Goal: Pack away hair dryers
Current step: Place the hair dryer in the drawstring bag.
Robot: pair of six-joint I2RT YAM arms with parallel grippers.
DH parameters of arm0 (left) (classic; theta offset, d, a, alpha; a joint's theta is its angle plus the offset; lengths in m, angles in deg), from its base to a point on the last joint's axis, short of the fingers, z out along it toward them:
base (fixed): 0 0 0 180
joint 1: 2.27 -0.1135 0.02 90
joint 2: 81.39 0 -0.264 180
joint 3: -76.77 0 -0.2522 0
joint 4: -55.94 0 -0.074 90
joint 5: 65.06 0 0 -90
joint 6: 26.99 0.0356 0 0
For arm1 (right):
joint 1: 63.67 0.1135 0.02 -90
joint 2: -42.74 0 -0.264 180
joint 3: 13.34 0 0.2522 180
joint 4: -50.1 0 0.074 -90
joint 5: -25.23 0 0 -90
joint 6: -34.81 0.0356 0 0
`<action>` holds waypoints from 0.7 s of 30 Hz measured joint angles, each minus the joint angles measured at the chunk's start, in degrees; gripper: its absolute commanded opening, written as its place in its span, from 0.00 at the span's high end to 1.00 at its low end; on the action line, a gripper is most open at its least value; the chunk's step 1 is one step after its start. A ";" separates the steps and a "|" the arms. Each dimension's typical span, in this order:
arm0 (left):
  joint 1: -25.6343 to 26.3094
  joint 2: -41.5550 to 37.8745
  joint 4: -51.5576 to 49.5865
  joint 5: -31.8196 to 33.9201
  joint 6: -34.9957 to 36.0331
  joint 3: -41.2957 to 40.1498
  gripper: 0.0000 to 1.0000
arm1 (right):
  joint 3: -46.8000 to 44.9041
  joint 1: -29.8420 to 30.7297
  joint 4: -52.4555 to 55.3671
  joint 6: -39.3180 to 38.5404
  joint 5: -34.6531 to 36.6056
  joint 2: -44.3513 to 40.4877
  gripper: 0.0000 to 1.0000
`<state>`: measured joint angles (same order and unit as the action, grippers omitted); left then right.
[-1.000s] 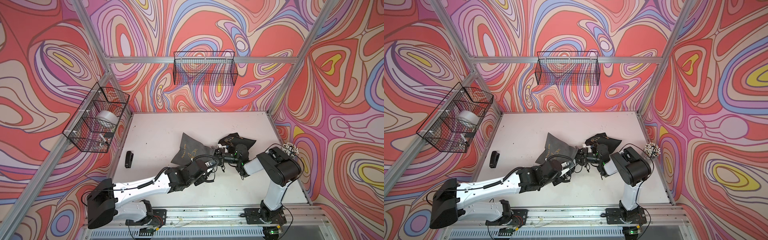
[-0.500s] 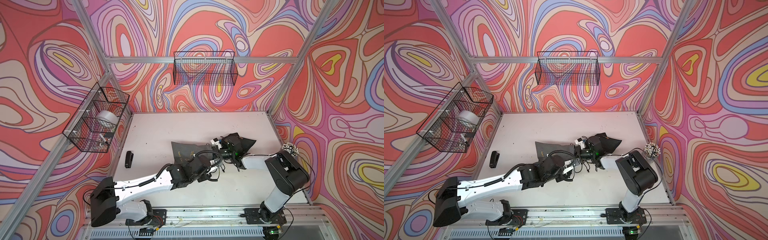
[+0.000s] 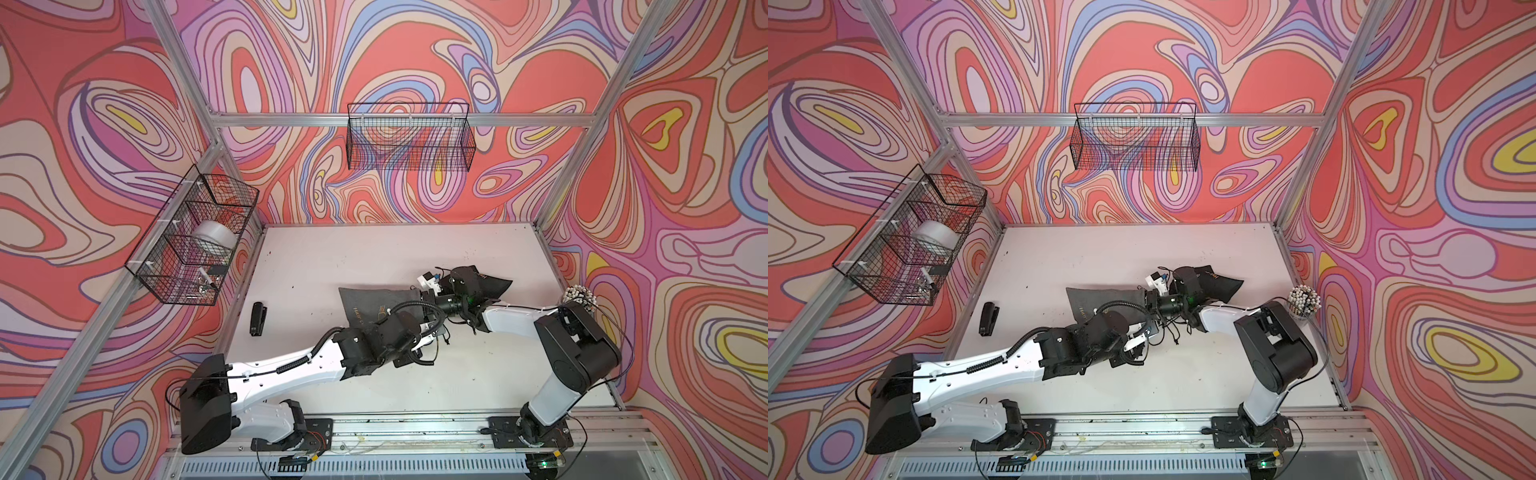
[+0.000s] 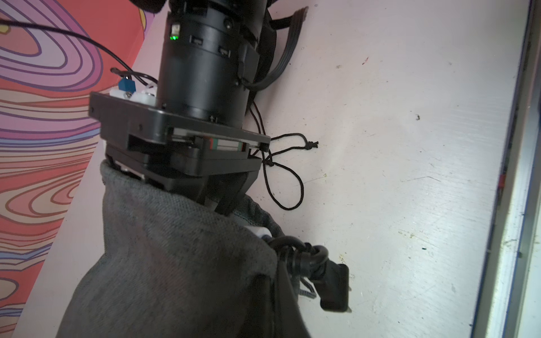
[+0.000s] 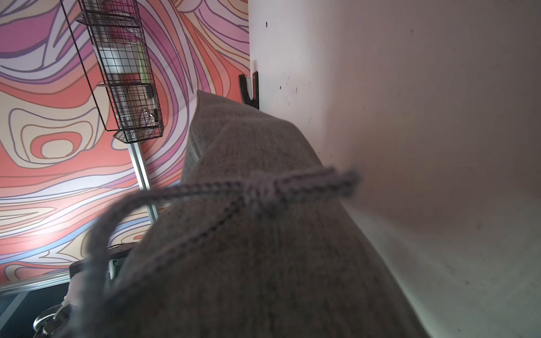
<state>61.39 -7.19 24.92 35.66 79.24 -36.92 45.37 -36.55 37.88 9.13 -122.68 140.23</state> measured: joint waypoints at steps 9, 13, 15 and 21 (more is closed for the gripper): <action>-1.25 -2.51 -0.57 0.74 -2.58 -2.54 1.00 | -2.12 -0.04 -3.85 4.81 2.12 0.00 1.00; -1.42 -2.51 -0.94 0.72 -3.52 -2.69 1.00 | -3.32 -0.02 -4.92 7.85 4.85 0.02 1.00; -1.42 -2.51 -0.96 0.57 -4.11 -2.73 1.00 | -4.28 -0.02 -5.73 9.77 6.51 0.00 1.00; -1.46 -2.51 -0.98 -0.22 -4.74 -2.86 1.00 | -5.81 -0.02 -10.56 15.45 9.16 0.81 1.00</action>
<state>59.92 -9.71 23.94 35.44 74.50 -39.78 39.56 -36.58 27.33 24.58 -113.52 141.04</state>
